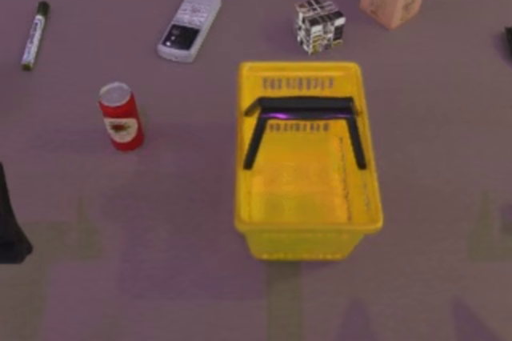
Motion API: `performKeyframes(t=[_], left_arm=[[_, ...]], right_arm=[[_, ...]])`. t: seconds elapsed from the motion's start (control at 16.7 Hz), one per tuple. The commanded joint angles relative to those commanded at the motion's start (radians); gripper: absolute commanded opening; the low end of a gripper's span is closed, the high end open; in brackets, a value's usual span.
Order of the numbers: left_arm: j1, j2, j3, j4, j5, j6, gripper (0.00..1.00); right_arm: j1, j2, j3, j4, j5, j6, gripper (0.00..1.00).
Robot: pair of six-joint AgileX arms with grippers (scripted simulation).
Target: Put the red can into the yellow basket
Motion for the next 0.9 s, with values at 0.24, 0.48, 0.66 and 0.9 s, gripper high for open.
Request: performKeyframes(t=[0.24, 0.48, 0.66, 0.9], left_arm=[[-0.008, 0.027, 0.030, -0.024, 0.005, 0.009, 1.00], [-0.047, 0.195, 0.202, -0.167, 0.023, 0.063, 1.00], [-0.086, 0.409, 0.408, -0.335, 0.037, 0.129, 1.00], [-0.140, 0.781, 0.747, -0.595, 0.052, 0.234, 1.00]], right_arm=[[0.000, 0.000, 0.000, 0.000, 0.000, 0.000, 1.00], [0.000, 0.000, 0.000, 0.000, 0.000, 0.000, 1.00], [0.000, 0.000, 0.000, 0.000, 0.000, 0.000, 1.00], [0.000, 0.000, 0.000, 0.000, 0.000, 0.000, 1.00]])
